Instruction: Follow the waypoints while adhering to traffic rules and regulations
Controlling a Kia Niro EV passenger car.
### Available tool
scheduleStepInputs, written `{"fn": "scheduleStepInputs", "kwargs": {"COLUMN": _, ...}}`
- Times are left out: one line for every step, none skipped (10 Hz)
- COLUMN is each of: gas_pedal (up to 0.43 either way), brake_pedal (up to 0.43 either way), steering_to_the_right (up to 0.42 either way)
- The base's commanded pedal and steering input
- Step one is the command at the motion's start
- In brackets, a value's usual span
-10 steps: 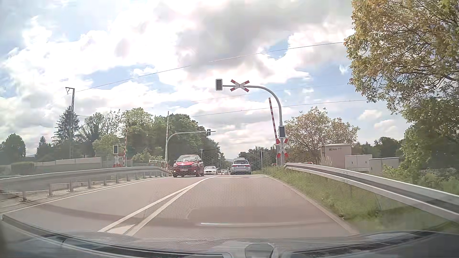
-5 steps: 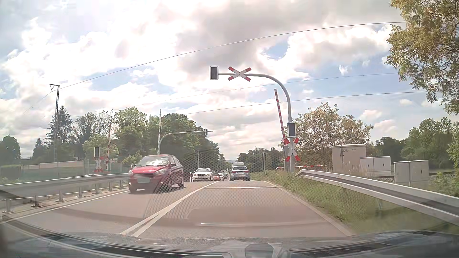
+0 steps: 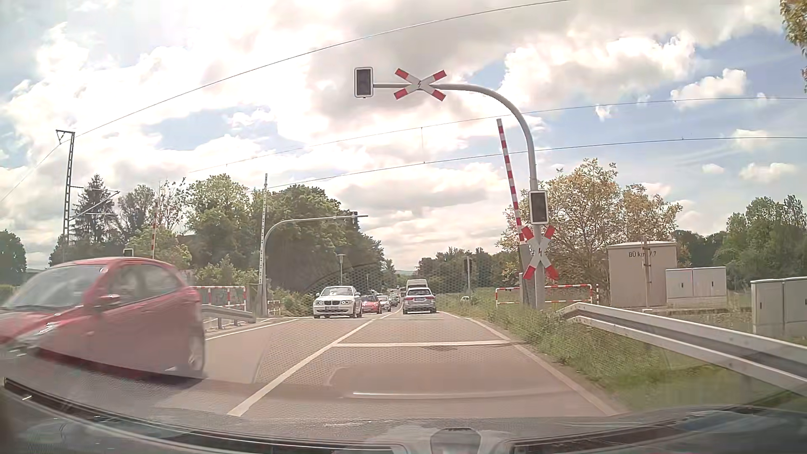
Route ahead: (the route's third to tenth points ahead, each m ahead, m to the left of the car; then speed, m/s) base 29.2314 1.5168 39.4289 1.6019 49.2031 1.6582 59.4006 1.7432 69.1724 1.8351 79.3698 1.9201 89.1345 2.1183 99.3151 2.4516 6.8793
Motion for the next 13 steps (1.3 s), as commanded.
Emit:
{"fn": "scheduleStepInputs", "kwargs": {"gas_pedal": 0.047, "brake_pedal": 0.000, "steering_to_the_right": 0.000}}
{"fn": "scheduleStepInputs", "kwargs": {"gas_pedal": 0.047, "brake_pedal": 0.000, "steering_to_the_right": 0.001}}
{"fn": "scheduleStepInputs", "kwargs": {"gas_pedal": 0.047, "brake_pedal": 0.000, "steering_to_the_right": 0.001}}
{"fn": "scheduleStepInputs", "kwargs": {"gas_pedal": 0.047, "brake_pedal": 0.000, "steering_to_the_right": 0.001}}
{"fn": "scheduleStepInputs", "kwargs": {"gas_pedal": 0.047, "brake_pedal": 0.000, "steering_to_the_right": 0.001}}
{"fn": "scheduleStepInputs", "kwargs": {"gas_pedal": 0.047, "brake_pedal": 0.000, "steering_to_the_right": 0.002}}
{"fn": "scheduleStepInputs", "kwargs": {"gas_pedal": 0.047, "brake_pedal": 0.000, "steering_to_the_right": 0.001}}
{"fn": "scheduleStepInputs", "kwargs": {"gas_pedal": 0.047, "brake_pedal": 0.000, "steering_to_the_right": 0.002}}
{"fn": "scheduleStepInputs", "kwargs": {"gas_pedal": 0.047, "brake_pedal": 0.000, "steering_to_the_right": 0.002}}
{"fn": "scheduleStepInputs", "kwargs": {"gas_pedal": 0.047, "brake_pedal": 0.000, "steering_to_the_right": 0.001}}
{"fn": "scheduleStepInputs", "kwargs": {"gas_pedal": 0.047, "brake_pedal": 0.000, "steering_to_the_right": 0.000}}
{"fn": "scheduleStepInputs", "kwargs": {"gas_pedal": 0.047, "brake_pedal": 0.000, "steering_to_the_right": -0.001}}
{"fn": "scheduleStepInputs", "kwargs": {"gas_pedal": 0.047, "brake_pedal": 0.000, "steering_to_the_right": -0.002}}
